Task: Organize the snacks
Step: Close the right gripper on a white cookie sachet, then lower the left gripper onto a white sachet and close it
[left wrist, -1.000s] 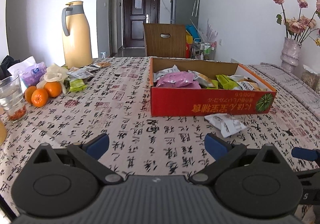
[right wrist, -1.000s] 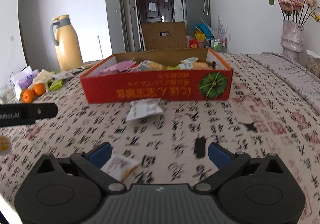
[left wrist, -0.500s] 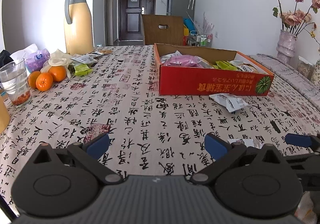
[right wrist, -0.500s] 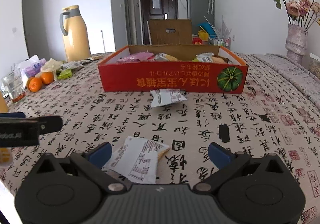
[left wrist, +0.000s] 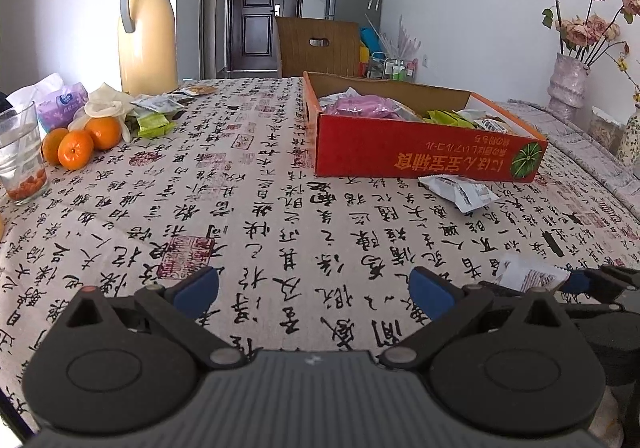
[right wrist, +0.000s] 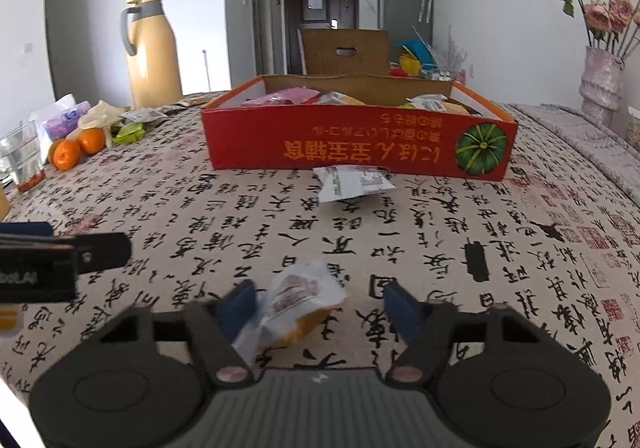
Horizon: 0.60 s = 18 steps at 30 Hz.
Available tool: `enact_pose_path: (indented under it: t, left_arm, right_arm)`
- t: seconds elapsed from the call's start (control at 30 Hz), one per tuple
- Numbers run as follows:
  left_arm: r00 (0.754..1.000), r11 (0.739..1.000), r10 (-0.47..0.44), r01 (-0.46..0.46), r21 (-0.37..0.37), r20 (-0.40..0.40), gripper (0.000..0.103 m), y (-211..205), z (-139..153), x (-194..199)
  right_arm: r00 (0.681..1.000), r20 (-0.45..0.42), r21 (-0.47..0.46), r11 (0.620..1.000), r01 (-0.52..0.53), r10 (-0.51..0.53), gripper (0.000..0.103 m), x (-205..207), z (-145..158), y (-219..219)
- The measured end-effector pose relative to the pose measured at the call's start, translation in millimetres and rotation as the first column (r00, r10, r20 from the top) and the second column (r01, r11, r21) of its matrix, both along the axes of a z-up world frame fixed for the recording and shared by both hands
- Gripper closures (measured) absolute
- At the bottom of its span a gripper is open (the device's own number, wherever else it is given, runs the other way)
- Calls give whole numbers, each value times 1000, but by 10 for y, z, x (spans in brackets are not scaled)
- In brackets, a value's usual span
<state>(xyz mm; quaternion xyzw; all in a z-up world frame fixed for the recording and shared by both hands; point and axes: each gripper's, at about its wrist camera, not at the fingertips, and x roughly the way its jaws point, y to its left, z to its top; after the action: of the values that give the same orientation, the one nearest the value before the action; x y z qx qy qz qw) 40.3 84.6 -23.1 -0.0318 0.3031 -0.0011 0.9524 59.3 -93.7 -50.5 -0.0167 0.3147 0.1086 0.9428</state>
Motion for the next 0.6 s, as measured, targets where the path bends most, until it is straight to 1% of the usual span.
enact_pose_path:
  t: [0.07,0.13,0.23,0.4,0.6]
  left_arm:
    - [1000,1000,-1,1,-3,2,0,-3,5,-7]
    - [1000,1000,0,0,-5,4,0,-7,11,-12]
    - [1000,1000,1,-1,-5,6,0,-22,28,-11]
    - [1000,1000,-2,2,0,8,0,-108,81,27]
    - [1000,1000,-18,18,13,8,0,-314,154,154]
  right_arm:
    - [1000,10,5,1000,-22,22,69,-33,6,12]
    - [999,13,8,999,-38,38,78,-51,9,22]
    - [999,17,26,998,-49,49,85,-65,22,-3]
    - [998,46,74,997,-38,35,86,-54,109,-148]
    - [996,84,122,993,-2,-8,86,25,202,-415]
